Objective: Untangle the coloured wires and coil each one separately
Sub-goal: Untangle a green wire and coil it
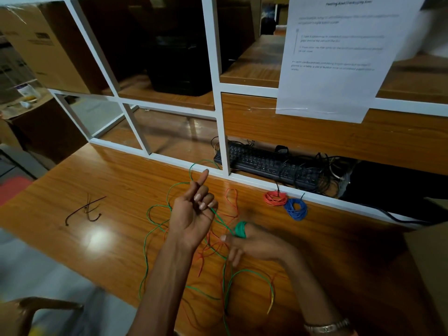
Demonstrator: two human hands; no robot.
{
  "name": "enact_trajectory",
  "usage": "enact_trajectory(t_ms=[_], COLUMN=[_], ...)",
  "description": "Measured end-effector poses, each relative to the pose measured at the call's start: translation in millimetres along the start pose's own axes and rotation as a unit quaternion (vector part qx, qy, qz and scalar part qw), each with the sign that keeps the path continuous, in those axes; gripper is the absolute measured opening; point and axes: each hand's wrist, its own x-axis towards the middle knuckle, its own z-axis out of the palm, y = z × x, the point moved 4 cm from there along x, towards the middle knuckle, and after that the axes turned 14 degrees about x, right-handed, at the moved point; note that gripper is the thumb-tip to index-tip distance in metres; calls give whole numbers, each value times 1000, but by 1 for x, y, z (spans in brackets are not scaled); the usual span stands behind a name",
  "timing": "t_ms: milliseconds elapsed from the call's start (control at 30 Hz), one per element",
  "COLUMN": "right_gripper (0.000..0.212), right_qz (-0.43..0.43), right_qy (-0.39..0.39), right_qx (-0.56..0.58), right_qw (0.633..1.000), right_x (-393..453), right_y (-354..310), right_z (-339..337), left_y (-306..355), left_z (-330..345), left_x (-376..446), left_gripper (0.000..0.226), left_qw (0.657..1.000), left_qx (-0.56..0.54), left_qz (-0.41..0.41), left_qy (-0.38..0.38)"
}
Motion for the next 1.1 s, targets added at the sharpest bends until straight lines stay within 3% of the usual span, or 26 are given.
enact_trajectory(t_ms=[100,233,300,400,500,600,667,733,800,833,900,933,1033,1100], right_gripper=[68,65,62,59,55,50,49,47,44,43,34,29,53,63], right_qz=[17,-40,-72,-127,-181,-229,-251,-253,-230,-210,-147,-113,-30,-8], right_qy=[-102,-199,-213,-169,-56,23,52,94,156,172,170,159,86,40], right_qx=[67,199,292,449,602,698,720,697,596,538,472,447,427,454], right_qw=[992,959,930,868,775,678,645,664,754,798,853,873,900,890], right_x=[-10,-28,-30,-31,-34,-36,-34,-29,-24,-21,-16,-16,-18,-21], right_y=[-7,-23,-26,-25,-26,-25,-24,-22,-19,-17,-14,-14,-18,-22], right_z=[15,12,4,-14,-32,-50,-57,-57,-52,-48,-39,-33,-19,-11], left_y=[-2,-19,-32,-50,-66,-78,-82,-83,-81,-78,-67,-60,-43,-36], left_z=[-7,-17,-17,-14,-9,-10,-11,-12,-9,-5,5,10,17,15], left_x=[3,-3,-11,-23,-30,-29,-27,-25,-25,-26,-31,-33,-32,-31], left_gripper=[37,35,34,35,38,36,35,32,24,21,22,22,25,35], left_qw=[990,931,911,901,895,872,853,819,772,729,622,593,570,587], left_qx=[138,361,409,431,444,485,520,570,620,656,726,736,724,707], left_qz=[6,-5,-15,-34,-50,-50,-12,60,143,193,291,327,389,395], left_qy=[23,51,48,25,-15,-53,-49,-32,-12,-3,19,23,-6,-23])
